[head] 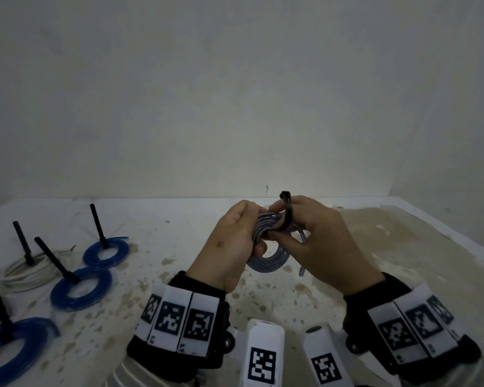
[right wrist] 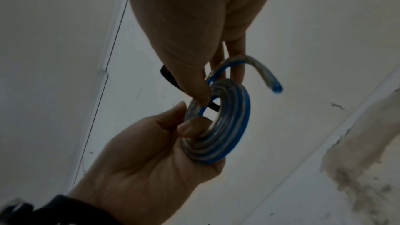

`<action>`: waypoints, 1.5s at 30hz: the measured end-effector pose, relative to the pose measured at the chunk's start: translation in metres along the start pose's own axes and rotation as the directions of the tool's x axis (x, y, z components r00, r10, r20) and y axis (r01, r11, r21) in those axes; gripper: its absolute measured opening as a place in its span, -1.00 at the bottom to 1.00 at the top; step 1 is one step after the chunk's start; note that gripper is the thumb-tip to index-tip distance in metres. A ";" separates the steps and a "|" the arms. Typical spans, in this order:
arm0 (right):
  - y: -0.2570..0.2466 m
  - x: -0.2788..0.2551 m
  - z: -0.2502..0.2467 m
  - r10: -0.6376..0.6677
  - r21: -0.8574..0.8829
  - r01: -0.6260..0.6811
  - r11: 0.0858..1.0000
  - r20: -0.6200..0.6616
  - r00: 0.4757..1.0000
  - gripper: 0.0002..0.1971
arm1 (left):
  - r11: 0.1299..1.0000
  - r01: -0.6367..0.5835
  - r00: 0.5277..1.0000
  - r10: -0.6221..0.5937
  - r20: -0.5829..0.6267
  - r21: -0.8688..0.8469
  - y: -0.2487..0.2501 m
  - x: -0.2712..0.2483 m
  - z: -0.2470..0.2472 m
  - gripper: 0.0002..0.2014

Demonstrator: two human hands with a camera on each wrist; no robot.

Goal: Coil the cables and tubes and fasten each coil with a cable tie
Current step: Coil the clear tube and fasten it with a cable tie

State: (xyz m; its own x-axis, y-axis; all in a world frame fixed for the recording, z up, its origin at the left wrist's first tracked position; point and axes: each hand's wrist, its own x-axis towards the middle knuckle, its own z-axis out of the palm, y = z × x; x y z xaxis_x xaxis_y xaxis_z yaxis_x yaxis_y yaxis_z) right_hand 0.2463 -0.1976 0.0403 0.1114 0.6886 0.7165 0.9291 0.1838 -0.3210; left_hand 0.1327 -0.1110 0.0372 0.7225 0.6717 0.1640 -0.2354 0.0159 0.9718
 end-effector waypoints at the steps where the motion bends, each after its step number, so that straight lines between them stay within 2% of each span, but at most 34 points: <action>1: 0.000 0.000 0.001 0.016 0.017 -0.016 1.000 -0.016 1.000 -0.82 | 1.000 -0.017 1.000 0.017 -0.015 0.012 0.000 0.000 0.000 -0.72; 3: -0.004 0.001 -0.001 0.081 0.097 -0.078 0.992 -0.027 0.996 -0.84 | 0.999 -0.048 0.996 0.050 -0.067 0.019 0.001 -0.001 0.000 -0.79; 5: -0.009 0.002 -0.001 0.125 0.150 -0.131 0.980 0.052 0.991 -0.83 | 0.998 -0.054 0.987 0.056 -0.151 0.020 0.003 0.000 -0.002 -0.86; 8: -0.013 0.002 0.002 0.197 0.191 -0.207 0.960 0.071 0.978 -0.87 | 0.996 -0.093 0.971 0.093 -0.218 0.011 0.004 0.001 -0.007 -0.80; 12: -0.017 0.006 0.002 0.381 0.414 -0.344 0.842 -0.007 0.924 -0.83 | 0.988 -0.152 0.964 0.153 -0.218 0.017 0.006 -0.001 -0.006 -0.74; 15: -0.022 0.011 0.000 0.442 0.558 -0.376 0.740 0.019 0.897 -0.87 | 0.987 -0.162 0.970 0.159 -0.184 -0.001 0.006 -0.003 -0.002 -0.68; 18: -0.023 0.013 -0.001 0.483 0.603 -0.385 0.699 -0.001 0.876 -0.86 | 0.990 -0.141 0.976 0.133 -0.172 -0.033 0.009 -0.005 0.001 -0.64; 23: -0.030 0.016 -0.005 0.462 0.621 -0.334 0.709 -0.050 0.886 -0.96 | 0.986 -0.122 0.979 0.100 -0.180 -0.115 0.014 -0.006 0.000 -0.71; 29: -0.037 0.016 -0.007 0.421 0.593 -0.246 0.767 -0.176 0.890 -0.82 | 0.976 -0.135 0.978 0.105 -0.179 -0.170 0.015 -0.007 0.000 -0.76; 33: -0.037 0.014 -0.009 0.398 0.565 -0.243 0.788 -0.166 0.902 -0.78 | 0.974 -0.143 0.972 0.105 -0.208 -0.174 0.014 -0.007 0.000 -0.84; 45: -0.041 0.013 -0.008 0.331 0.515 -0.183 0.837 -0.211 0.920 -0.75 | 0.976 -0.183 0.964 0.154 -0.216 -0.119 0.013 -0.007 -0.002 -0.90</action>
State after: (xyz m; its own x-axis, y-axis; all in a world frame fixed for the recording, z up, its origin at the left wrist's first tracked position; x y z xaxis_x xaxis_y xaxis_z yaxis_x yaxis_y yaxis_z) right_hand 0.2127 -0.2017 0.0680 0.4841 0.5465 0.6834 0.5761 0.3888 -0.7190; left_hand 0.1227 -0.1140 0.0485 0.5197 0.8101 0.2712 -0.4394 -0.0188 0.8981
